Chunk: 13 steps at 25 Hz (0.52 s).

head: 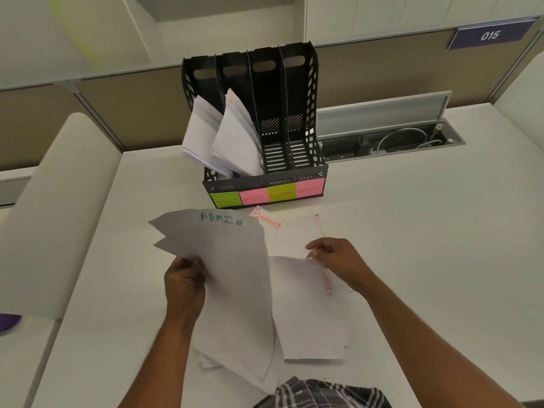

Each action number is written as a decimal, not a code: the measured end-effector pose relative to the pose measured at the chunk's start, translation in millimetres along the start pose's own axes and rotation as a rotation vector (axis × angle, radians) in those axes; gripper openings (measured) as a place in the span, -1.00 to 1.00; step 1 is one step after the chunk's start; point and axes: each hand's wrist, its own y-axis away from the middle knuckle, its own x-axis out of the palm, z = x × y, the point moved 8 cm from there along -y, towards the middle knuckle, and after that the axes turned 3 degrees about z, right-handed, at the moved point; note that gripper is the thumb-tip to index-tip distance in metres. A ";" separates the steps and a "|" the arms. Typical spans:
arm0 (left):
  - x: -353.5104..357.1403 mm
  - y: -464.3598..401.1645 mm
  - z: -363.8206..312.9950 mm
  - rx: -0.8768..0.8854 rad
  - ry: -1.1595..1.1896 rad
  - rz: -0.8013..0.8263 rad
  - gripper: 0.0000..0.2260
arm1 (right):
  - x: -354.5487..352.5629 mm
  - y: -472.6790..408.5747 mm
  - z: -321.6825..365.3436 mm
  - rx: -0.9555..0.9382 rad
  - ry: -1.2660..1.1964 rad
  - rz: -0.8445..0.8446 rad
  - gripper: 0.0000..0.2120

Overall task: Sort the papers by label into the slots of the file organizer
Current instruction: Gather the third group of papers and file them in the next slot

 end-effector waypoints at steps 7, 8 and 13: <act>2.5 3.6 13.2 -0.006 -0.023 0.008 -0.57 | -23.2 8.7 -27.0 0.163 0.457 -0.371 -0.80; 2.3 3.5 15.0 -0.009 -0.034 0.007 -0.56 | -20.8 6.1 -26.3 0.144 0.489 -0.362 -0.85; -3.1 2.4 26.8 -0.020 -0.096 -0.048 -0.51 | -11.9 -6.5 -19.8 0.116 0.592 -0.351 -0.78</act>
